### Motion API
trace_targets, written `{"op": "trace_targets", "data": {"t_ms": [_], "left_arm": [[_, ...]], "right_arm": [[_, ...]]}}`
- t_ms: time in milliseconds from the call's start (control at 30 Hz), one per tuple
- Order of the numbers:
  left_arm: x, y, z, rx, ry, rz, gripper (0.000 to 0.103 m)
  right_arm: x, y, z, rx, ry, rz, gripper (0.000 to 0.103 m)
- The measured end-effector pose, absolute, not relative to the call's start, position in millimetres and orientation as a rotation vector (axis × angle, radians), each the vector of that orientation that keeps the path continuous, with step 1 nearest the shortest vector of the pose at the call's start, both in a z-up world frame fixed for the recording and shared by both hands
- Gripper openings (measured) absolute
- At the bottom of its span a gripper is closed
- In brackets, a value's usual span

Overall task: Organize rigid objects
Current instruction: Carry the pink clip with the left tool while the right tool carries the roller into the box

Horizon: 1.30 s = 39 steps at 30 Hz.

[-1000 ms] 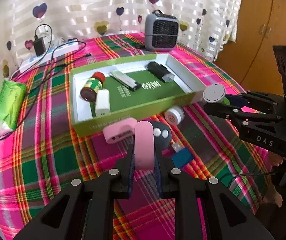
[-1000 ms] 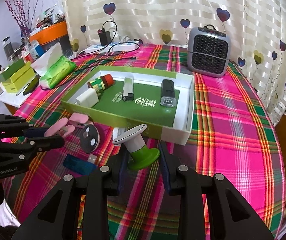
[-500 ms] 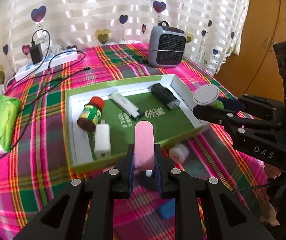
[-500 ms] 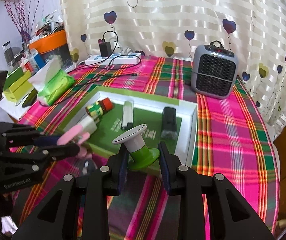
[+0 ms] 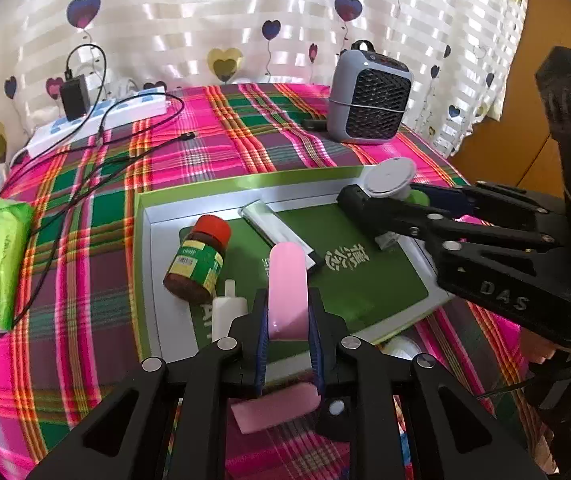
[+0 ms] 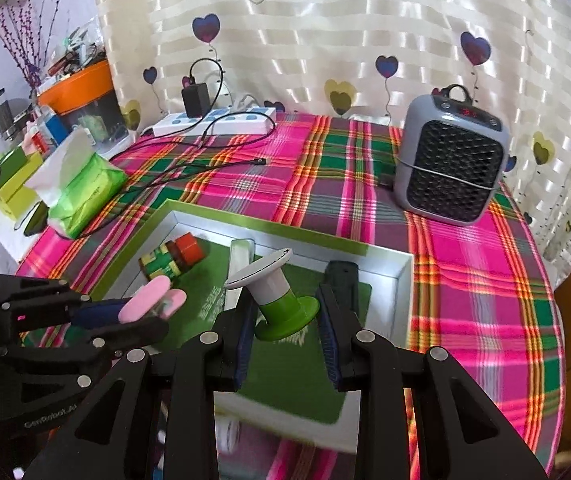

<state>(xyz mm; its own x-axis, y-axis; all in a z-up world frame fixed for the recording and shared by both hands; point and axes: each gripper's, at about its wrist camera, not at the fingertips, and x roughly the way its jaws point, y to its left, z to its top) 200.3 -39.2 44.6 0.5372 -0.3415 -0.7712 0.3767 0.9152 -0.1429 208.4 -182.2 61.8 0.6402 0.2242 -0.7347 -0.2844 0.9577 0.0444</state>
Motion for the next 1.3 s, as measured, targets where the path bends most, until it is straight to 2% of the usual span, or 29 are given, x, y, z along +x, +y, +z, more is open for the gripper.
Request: {"op": "trace_targets", "data": {"t_ms": [600,1300], "left_arm": [[228,-42,30,0.039,0.933,-0.4,0.017],[234,-43,27,0.066,0.938,-0.363,0.018]], "right_arm": [[253,-176,35,-0.066,0.904,0.303,0.031],[267,-167,20,-0.074,0.958,0.308,0.031]]}}
